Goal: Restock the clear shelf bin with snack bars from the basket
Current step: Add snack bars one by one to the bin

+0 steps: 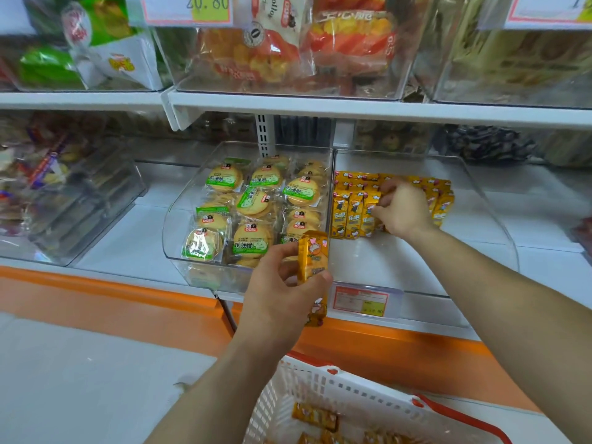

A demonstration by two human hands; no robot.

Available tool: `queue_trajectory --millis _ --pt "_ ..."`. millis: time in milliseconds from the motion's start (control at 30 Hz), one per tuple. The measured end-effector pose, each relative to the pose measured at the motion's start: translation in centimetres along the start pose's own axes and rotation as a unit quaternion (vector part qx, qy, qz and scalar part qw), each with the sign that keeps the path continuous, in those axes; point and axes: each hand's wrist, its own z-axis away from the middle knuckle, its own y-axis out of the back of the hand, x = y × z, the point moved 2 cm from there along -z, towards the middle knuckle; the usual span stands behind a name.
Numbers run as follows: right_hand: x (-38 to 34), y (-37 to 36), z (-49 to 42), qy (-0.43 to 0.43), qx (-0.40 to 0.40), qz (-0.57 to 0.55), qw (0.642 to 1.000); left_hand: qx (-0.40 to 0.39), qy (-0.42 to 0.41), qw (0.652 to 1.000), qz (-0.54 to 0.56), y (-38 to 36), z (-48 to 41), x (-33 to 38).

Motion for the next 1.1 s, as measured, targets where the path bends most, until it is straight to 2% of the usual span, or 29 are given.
queue_trajectory --millis 367,500,567,633,733,833,900,1033,1100 --pt "0.7 3.2 3.9 -0.067 -0.051 -0.064 0.994 -0.001 -0.009 1.000 -0.004 -0.1 0.3 0.1" --pt "-2.1 6.2 8.4 -0.021 -0.034 -0.109 0.993 -0.014 -0.013 1.000 -0.007 -0.3 0.6 0.2" --pt "-3.9 7.4 11.3 -0.001 -0.107 -0.182 0.977 -0.020 -0.014 1.000 -0.014 -0.4 0.7 0.4" --pt "-5.7 8.0 14.1 0.000 -0.205 -0.247 0.947 -0.031 -0.010 0.999 -0.012 -0.6 0.9 0.5" --pt "-7.1 8.3 16.7 0.005 -0.274 -0.294 0.916 -0.064 -0.016 0.998 -0.014 -1.1 1.3 0.7" --pt "-7.0 8.7 17.2 0.037 -0.286 -0.258 0.922 -0.078 -0.029 0.996 -0.026 -1.2 1.7 0.8" --pt "-6.4 9.0 17.1 0.026 -0.304 -0.249 0.919 -0.054 -0.033 0.998 -0.024 -0.8 1.6 0.8" --pt "-5.6 8.9 18.2 0.031 -0.407 -0.211 0.888 -0.034 -0.035 0.998 0.046 -0.1 1.3 1.1" --pt "-5.8 8.4 18.6 0.062 -0.395 -0.175 0.900 -0.046 -0.035 0.997 0.053 -0.1 1.3 1.2"
